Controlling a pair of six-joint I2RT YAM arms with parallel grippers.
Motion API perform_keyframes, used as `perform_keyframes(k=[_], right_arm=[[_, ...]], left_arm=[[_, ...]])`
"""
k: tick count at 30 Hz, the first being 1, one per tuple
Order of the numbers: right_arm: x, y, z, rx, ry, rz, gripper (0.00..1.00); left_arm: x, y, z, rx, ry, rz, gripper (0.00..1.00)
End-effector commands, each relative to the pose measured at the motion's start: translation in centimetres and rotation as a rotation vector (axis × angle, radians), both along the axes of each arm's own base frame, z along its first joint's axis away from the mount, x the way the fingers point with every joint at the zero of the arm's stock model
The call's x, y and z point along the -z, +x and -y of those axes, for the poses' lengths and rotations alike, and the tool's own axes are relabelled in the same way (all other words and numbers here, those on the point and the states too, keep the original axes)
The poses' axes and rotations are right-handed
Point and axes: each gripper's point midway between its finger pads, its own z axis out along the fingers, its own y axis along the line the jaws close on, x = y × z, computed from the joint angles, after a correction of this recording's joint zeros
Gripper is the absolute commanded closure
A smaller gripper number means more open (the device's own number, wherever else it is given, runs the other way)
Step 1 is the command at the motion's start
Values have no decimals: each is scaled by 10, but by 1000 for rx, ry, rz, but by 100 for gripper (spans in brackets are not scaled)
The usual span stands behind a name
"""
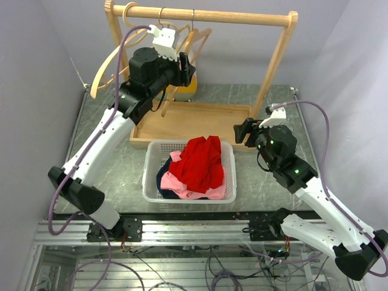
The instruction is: Remove the t-shirt from the hanger
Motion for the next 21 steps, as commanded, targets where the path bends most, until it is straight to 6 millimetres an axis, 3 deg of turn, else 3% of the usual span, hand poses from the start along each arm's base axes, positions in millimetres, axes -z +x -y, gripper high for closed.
perform_keyframes(k=[1,9,14,17,21], right_arm=[[8,10,5,59,-26,-37,31],[26,25,40,252,-90,-66,26],[45,27,98,398,-41,-117,24],[68,22,131,474,14,-172,24],[89,13,155,515,94,-221,23]], left_arm=[[-43,-33,-16,33,-99,101,11],[-43,-86,-55,-2,-169,136,1],[-12,-108,-83,-83,-233,86,1],[9,-117,-96,-128,-269,43,0],[52,-122,-107,-174,-257,-10,0]])
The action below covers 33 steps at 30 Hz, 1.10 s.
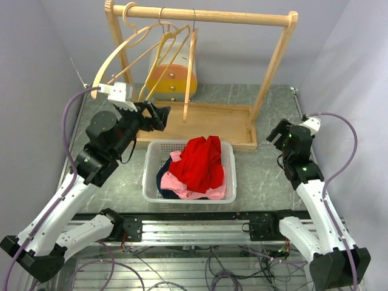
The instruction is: Remove the t-shirt from the hanger
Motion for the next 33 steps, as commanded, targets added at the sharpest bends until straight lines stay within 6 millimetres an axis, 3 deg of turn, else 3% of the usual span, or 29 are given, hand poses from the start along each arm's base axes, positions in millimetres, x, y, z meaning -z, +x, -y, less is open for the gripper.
perform_keyframes(k=[1,3,7,19,27,33], right_arm=[[23,-12,9,6,109,-41,23],[28,-17,14,27,105,-57,21],[40,-24,14,30,106,-101,19],[59,-29,8,10,125,-168,13],[67,-33,10,32,135,-179,13],[61,-32,7,4,132,-158,13]], left_arm=[[35,0,-15,-82,-36,-54,0],[70,0,-17,-96,3,-111,0],[121,-4,-25,-159,38,-193,0],[220,-11,-57,-330,40,-301,0],[238,-15,-87,-467,82,-303,0],[229,-13,-104,-510,-6,-246,0]])
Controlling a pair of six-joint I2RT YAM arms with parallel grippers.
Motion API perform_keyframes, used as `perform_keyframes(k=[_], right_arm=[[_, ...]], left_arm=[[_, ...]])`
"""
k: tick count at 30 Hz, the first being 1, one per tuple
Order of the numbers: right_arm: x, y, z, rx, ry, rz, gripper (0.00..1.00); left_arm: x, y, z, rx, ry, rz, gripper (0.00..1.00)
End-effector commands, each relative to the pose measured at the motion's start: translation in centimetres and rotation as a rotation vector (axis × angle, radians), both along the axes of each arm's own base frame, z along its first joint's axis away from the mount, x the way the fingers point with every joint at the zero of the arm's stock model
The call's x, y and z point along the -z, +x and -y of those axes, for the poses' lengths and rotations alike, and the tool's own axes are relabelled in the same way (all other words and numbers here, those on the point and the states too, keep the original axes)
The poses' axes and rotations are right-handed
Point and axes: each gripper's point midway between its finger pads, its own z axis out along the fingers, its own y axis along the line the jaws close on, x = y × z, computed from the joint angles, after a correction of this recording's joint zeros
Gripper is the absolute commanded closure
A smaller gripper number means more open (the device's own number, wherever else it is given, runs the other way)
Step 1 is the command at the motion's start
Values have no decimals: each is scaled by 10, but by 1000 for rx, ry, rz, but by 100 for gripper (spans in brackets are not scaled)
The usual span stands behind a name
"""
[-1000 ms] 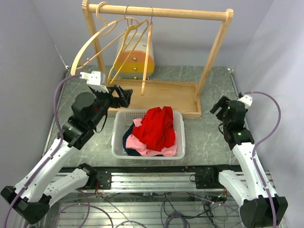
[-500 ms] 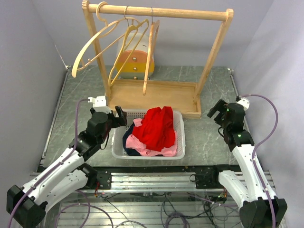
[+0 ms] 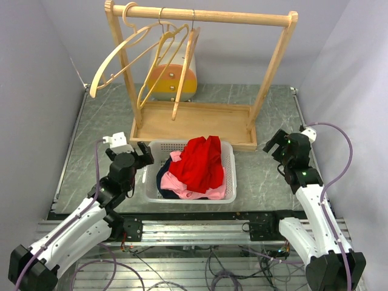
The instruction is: Remove the t-shirt from the hanger
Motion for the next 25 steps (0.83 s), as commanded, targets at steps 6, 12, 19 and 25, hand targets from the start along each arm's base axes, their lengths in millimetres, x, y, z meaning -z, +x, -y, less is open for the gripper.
perform_keyframes(k=[6,12,19,25], right_arm=[[1,2,-6,-47,2,-13,13],[8,1,-6,-48,5,-24,13],[7,-4,-3,-33,-2,-26,13],[11,-5,-2,-25,-4,-39,14]], left_arm=[[-4,12,-24,-95,-98,71,0],[1,12,-28,-107,-88,57,0],[2,10,-29,-113,-93,55,0],[0,11,-28,-112,-93,53,0]])
